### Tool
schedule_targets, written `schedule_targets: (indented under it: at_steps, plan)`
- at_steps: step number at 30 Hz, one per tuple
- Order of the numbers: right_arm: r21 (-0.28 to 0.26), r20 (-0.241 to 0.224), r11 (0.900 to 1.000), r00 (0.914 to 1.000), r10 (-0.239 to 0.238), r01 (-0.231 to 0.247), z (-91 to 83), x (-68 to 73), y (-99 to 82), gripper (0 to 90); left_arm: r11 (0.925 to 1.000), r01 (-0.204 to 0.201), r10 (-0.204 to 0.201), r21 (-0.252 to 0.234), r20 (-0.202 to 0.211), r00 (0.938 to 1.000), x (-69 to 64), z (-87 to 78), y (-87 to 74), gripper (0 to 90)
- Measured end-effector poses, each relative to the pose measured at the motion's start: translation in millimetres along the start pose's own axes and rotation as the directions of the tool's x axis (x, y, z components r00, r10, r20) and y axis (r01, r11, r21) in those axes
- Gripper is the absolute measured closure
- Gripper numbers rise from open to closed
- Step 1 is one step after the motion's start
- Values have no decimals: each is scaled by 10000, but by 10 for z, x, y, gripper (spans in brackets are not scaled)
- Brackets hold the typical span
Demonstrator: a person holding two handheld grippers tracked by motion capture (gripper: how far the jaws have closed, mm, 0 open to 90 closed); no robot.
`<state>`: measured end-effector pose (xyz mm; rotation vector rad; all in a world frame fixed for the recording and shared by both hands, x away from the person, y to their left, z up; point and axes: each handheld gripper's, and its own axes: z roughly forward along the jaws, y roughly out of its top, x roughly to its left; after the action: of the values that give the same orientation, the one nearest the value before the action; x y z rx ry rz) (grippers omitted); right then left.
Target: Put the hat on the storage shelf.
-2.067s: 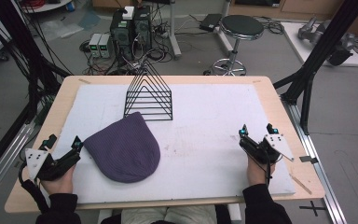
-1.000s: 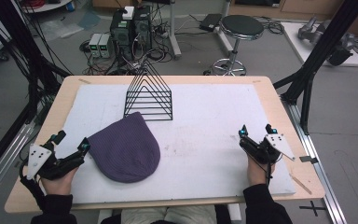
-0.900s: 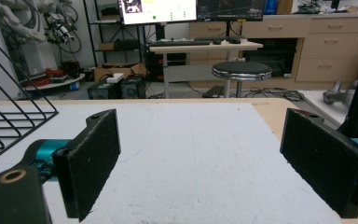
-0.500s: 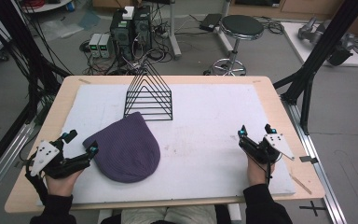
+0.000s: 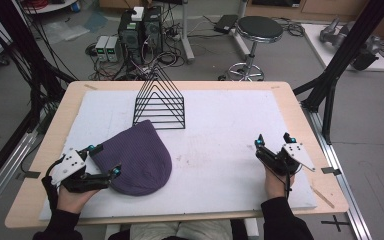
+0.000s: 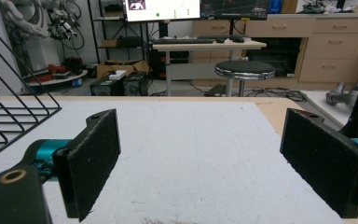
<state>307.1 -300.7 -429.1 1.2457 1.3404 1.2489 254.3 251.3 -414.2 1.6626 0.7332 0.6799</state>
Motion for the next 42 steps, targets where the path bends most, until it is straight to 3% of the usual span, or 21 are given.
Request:
schedule_targets:
  at_steps: [11, 15, 16, 20, 24, 26, 27, 29, 30, 33, 39, 42]
  plan:
    - [33, -47, 10000, 10000, 16, -16, -1, 12, -1, 112, 9989, -137, 102, 438, 783, 9969, -20, 47, -33, 142]
    - [8, -62, 10000, 10000, -3, 3, 0, 13, 0, 112, 9974, -81, 2, 716, 1102, 9939, -7, 66, -58, 142]
    - [19, -60, 10000, 10000, -12, 12, 1, 13, -1, 112, 9962, -41, -76, 870, 1340, 9910, 0, 76, -70, 142]
    - [33, -91, 10000, 9999, -70, 70, 2, 28, 0, 112, 9958, -154, 13, 898, 1553, 9879, -17, 88, -68, 142]
    - [40, -158, 9999, 9998, -105, 106, 3, 42, 0, 112, 9940, -313, 87, 1053, 2086, 9780, -60, 121, -61, 142]
    - [19, -146, 9999, 9998, -124, 124, 2, 45, 0, 112, 9909, -493, 174, 1248, 2449, 9694, -95, 154, -71, 142]
    - [19, -146, 9999, 9998, -124, 124, 2, 45, 0, 112, 9909, -493, 174, 1248, 2449, 9694, -95, 154, -71, 143]
    - [30, -160, 10000, 9998, -84, 84, 1, 44, 0, 112, 9874, -656, 245, 1441, 2704, 9624, -113, 179, -81, 145]
    - [44, -165, 10000, 9998, -68, 69, 2, 43, 0, 112, 9839, -652, 128, 1665, 2980, 9545, -124, 198, -94, 146]
    - [29, -151, 9999, 9998, -109, 109, 5, 44, -1, 112, 9801, -718, 100, 1850, 3153, 9489, -139, 214, -109, 147]
    - [20, -148, 9999, 9998, -114, 114, 6, 45, 0, 112, 9663, -1149, 219, 2303, 3711, 9283, -191, 278, -118, 153]
    - [63, -186, 9999, 9998, -115, 116, 6, 55, -1, 112, 9616, -1236, 212, 2451, 3825, 9237, -197, 294, -117, 154]
